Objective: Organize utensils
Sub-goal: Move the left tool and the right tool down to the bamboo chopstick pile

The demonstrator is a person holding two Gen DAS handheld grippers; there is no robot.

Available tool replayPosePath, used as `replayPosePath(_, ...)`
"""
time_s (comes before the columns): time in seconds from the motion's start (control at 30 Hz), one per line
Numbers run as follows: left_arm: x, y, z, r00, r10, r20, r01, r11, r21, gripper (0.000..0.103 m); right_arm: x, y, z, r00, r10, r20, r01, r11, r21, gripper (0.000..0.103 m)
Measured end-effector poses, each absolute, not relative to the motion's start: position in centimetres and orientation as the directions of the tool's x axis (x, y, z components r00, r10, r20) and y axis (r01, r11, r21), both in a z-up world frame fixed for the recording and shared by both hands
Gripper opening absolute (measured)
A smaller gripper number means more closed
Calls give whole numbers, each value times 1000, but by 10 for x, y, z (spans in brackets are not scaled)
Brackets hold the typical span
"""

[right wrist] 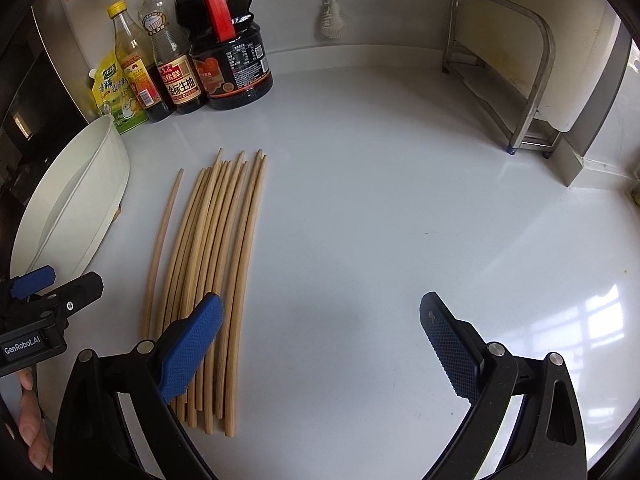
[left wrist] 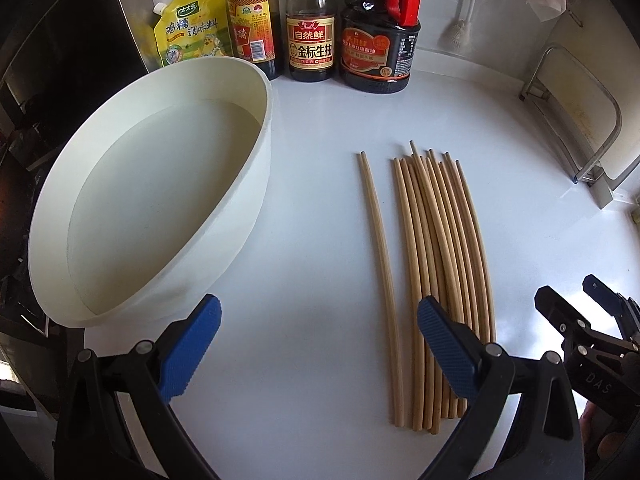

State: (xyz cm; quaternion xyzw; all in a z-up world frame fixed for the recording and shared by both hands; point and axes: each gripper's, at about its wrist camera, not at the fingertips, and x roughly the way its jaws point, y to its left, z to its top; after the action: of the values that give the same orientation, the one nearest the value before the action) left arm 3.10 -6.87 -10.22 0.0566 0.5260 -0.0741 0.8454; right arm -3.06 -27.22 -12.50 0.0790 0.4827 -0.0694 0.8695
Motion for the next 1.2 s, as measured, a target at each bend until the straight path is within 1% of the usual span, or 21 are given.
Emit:
replayPosePath(0.17,36,-69,-116,425,-73,-902,188,982,9,97,-19,-266,-139,515,-45,-856,193,979,64,94)
replayPosePath(0.33,36,-73,-125,440,-60,-896,203,979,34,97,-11,-261,-148,497,-87,-863,197,980,14,94)
replayPosePath(0.5,35,-72,-131,445,-68,-893,199,980,25,97,-9,-257,-155,489,-115,-864,188,982,-24,94)
replayPosePath(1.1,34,-80,-146,442,-67,-894,194,981,22,97,-11,-242,-161,492,-178,-852,129,983,-131,94)
replayPosePath(1.2,34,-80,-148,433,-70,-899,194,981,17,97,-13,-247,-161,495,-180,-850,138,982,-127,94)
